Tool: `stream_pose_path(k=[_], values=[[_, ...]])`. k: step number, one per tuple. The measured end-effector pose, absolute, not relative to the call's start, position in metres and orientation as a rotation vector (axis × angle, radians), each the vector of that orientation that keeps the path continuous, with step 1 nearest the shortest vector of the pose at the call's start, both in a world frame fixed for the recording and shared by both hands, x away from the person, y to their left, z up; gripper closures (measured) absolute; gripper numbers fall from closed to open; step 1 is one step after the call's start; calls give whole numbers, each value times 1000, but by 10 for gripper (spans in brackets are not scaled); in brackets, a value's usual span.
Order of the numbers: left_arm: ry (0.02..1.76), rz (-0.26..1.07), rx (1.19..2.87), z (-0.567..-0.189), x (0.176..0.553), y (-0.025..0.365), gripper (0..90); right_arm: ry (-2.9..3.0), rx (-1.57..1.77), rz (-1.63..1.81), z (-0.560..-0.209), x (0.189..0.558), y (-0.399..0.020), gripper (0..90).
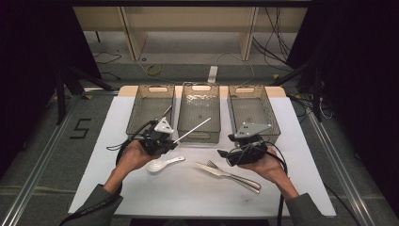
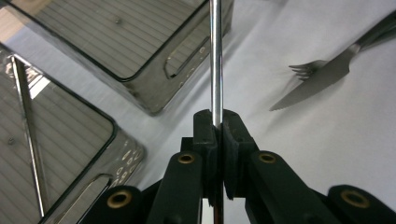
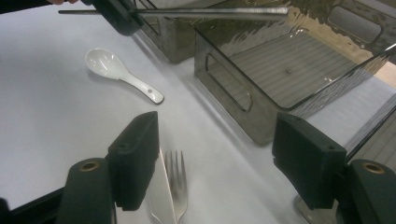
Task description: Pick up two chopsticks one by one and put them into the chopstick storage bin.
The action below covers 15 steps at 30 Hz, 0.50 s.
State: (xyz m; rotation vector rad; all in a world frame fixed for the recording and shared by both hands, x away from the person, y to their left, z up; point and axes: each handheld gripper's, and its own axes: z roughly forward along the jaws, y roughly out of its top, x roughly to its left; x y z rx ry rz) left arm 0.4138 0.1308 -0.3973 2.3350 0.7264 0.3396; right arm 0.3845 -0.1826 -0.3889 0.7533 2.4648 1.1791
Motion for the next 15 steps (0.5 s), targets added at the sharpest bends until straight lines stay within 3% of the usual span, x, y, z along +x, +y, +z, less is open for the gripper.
stream_pose_path(k=[15], values=[[866, 338, 2251, -396, 426, 150, 853, 2417, 833, 1204, -405, 374, -191, 306]])
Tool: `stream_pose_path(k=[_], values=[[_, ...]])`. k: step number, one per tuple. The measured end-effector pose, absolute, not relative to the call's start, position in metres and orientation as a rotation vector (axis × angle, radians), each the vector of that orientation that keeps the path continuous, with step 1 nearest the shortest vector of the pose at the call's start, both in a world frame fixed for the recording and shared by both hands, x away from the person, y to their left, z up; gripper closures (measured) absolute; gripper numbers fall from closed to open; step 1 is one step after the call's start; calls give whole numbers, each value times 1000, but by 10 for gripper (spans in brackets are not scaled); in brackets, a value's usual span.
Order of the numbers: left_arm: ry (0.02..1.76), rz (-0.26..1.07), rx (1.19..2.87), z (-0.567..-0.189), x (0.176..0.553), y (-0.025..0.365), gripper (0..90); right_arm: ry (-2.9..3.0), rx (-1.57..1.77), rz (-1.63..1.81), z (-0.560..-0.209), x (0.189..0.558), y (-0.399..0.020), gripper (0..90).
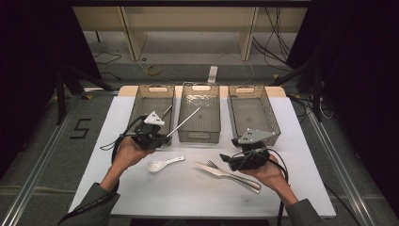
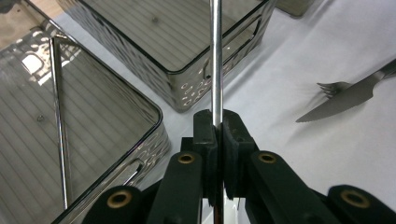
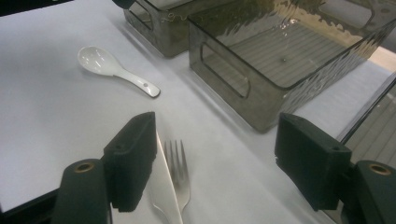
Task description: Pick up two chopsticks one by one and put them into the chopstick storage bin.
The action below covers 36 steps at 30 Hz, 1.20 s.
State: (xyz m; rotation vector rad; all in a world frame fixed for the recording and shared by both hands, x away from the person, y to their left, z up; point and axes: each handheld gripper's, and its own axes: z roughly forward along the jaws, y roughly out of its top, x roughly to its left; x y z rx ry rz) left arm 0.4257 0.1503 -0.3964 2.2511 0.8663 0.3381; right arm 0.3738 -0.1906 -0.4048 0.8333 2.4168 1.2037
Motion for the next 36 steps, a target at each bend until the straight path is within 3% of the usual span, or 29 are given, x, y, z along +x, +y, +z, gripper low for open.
stream_pose_path(k=[19, 36], values=[[962, 351, 2163, -391, 443, 167, 853, 2317, 1005, 1350, -415, 361, -222, 288], [1056, 409, 2116, -376, 483, 174, 852, 2338, 1011, 1339, -422, 345, -228, 271]])
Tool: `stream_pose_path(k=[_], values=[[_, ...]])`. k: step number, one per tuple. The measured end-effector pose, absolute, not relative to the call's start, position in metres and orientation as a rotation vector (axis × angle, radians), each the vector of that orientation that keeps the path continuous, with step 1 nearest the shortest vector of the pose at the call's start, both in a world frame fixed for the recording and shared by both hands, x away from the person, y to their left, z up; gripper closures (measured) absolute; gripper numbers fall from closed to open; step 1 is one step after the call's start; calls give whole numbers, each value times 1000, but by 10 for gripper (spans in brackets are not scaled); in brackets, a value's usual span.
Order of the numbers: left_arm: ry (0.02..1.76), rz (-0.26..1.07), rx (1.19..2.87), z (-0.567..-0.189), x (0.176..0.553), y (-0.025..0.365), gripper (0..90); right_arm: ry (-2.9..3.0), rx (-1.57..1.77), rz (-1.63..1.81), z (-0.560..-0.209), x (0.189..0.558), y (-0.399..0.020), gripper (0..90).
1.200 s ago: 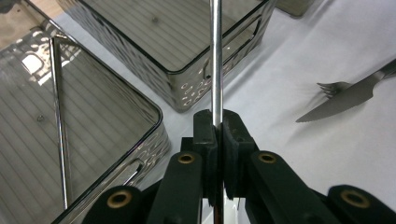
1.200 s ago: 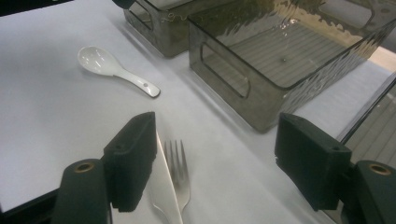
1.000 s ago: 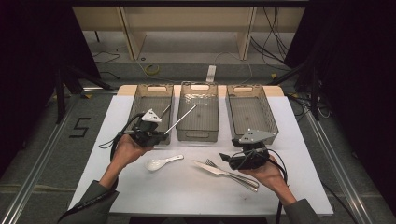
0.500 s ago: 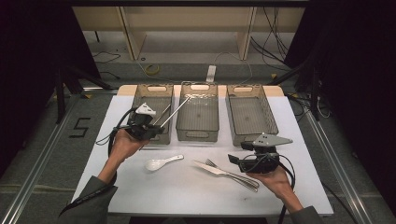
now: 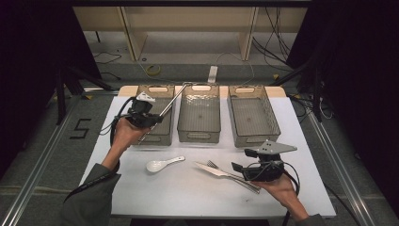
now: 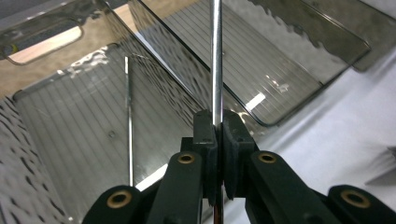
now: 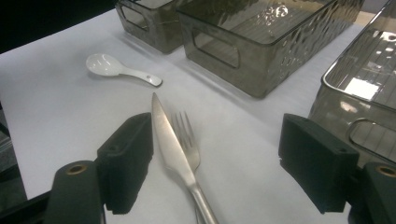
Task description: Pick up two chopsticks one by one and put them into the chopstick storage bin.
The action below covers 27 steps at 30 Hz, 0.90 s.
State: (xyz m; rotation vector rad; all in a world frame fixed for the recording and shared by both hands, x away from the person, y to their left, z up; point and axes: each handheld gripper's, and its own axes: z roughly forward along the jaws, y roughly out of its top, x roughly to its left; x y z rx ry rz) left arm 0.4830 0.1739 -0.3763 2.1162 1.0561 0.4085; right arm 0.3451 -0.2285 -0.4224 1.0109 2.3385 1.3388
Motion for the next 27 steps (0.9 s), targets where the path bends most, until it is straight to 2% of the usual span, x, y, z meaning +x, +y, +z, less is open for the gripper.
stream_pose_path(k=[11, 27], values=[[1147, 448, 2078, -372, 513, 185, 851, 2356, 995, 1347, -423, 336, -228, 269], [1268, 447, 2077, -400, 540, 208, 851, 2372, 972, 1342, -425, 328, -227, 267]])
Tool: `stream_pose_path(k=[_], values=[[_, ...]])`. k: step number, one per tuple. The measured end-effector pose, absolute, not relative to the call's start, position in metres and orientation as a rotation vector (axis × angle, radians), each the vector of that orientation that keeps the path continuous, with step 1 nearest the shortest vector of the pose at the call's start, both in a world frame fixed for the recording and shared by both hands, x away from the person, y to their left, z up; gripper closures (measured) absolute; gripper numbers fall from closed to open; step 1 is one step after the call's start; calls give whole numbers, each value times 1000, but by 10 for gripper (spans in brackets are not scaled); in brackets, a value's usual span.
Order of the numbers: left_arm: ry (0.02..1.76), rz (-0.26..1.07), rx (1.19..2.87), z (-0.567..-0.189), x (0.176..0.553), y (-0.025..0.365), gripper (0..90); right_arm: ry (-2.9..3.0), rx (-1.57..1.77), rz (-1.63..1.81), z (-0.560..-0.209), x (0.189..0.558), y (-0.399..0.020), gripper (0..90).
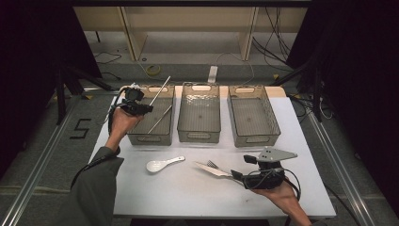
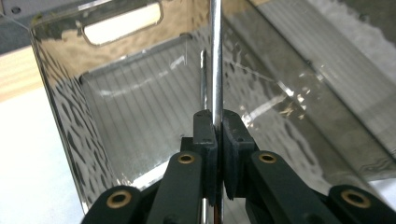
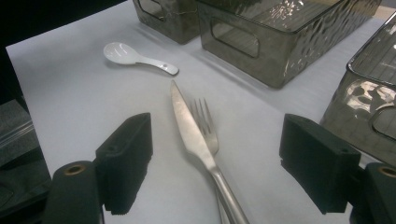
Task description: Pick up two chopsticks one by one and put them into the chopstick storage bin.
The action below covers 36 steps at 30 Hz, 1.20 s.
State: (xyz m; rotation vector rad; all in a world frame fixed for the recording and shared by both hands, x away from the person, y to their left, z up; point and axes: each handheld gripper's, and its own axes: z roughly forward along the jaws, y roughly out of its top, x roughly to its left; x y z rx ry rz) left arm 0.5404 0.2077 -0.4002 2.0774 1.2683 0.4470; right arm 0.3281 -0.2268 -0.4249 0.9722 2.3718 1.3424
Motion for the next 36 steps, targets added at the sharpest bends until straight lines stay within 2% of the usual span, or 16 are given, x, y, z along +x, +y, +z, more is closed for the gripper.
stream_pose_path(k=[23, 36], values=[[1335, 453, 2119, -421, 549, 212, 841, 2414, 947, 1323, -427, 323, -224, 267], [1333, 367, 2109, -412, 540, 208, 480, 2427, 940, 1312, -427, 322, -225, 265]])
